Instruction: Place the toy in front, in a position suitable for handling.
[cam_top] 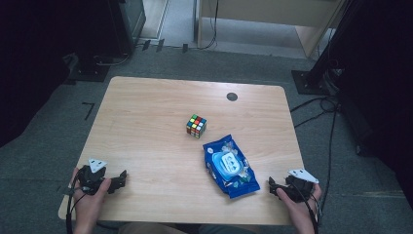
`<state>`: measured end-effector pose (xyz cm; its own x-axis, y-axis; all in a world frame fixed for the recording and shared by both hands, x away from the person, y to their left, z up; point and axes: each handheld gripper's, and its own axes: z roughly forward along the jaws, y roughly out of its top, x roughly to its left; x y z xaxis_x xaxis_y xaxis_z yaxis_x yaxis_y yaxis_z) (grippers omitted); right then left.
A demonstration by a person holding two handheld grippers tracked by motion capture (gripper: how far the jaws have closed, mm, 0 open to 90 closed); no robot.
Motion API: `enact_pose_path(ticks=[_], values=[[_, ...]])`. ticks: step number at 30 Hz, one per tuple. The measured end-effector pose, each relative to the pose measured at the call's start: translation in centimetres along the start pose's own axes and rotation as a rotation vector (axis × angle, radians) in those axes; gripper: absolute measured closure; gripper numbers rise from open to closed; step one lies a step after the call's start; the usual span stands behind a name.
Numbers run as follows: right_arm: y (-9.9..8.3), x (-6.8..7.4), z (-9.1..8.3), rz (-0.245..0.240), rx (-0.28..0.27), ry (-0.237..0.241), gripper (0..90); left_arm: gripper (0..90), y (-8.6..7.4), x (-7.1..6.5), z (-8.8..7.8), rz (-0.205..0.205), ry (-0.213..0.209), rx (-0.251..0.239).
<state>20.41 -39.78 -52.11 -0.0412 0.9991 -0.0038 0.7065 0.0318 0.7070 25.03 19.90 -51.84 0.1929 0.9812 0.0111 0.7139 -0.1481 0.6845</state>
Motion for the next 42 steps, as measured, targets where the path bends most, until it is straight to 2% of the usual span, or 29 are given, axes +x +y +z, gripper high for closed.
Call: enact_pose_path(ticks=[4,7,10,12,14,15,19,21,25,26,30,32,34,37,39,42], values=[[0.4,0.4,-0.2,0.013,-0.021,0.0,4.2,1.0,0.0,0.0,0.0,-0.001,0.0,-0.001],[1.1,1.1,-0.8,0.035,-0.067,0.041,5.6,1.0,0.0,0.0,0.0,0.0,0.0,-0.002],[1.5,1.8,-1.2,0.032,-0.093,0.051,7.1,1.0,0.0,0.0,0.0,-0.001,0.0,-0.004],[2.0,2.8,-1.6,0.023,-0.116,0.08,12.6,1.0,0.0,0.0,0.0,0.0,-0.001,-0.004],[2.1,3.1,-1.7,0.013,-0.124,0.084,14.9,1.0,0.0,0.0,0.0,0.001,-0.002,-0.004],[2.2,3.9,-1.9,0.007,-0.134,0.113,15.0,1.0,0.0,-0.1,0.0,0.003,-0.004,-0.004],[2.4,4.8,-2.2,-0.001,-0.144,0.147,15.8,1.0,0.0,-0.1,0.0,0.006,-0.005,-0.003],[2.6,5.7,-2.7,-0.002,-0.166,0.191,18.5,1.0,0.0,-0.1,0.1,0.006,-0.007,-0.003],[2.8,6.4,-3.0,-0.015,-0.171,0.218,19.8,1.0,0.0,-0.1,0.1,0.009,-0.008,-0.004],[2.9,6.9,-3.0,-0.023,-0.168,0.239,21.5,1.0,0.0,-0.2,0.0,0.01,-0.009,-0.004],[3.0,7.6,-2.5,-0.013,-0.161,0.274,25.5,1.0,-0.1,-0.2,0.0,0.012,-0.011,-0.006],[3.0,7.9,-2.4,-0.019,-0.161,0.277,26.9,1.0,-0.1,-0.2,-0.1,0.012,-0.012,-0.005],[2.9,8.8,-2.3,-0.048,-0.165,0.288,32.5,1.0,-0.1,-0.3,-0.1,0.013,-0.013,-0.004],[2.8,9.6,-2.2,-0.073,-0.161,0.308,34.5,1.0,-0.1,-0.3,-0.1,0.013,-0.013,-0.004],[2.7,9.8,-2.2,-0.077,-0.16,0.309,34.2,1.0,-0.1,-0.3,-0.1,0.013,-0.013,-0.004],[2.3,10.7,-1.7,-0.133,-0.134,0.274,28.1,1.0,-0.1,-0.3,-0.1,0.013,-0.013,-0.004]])
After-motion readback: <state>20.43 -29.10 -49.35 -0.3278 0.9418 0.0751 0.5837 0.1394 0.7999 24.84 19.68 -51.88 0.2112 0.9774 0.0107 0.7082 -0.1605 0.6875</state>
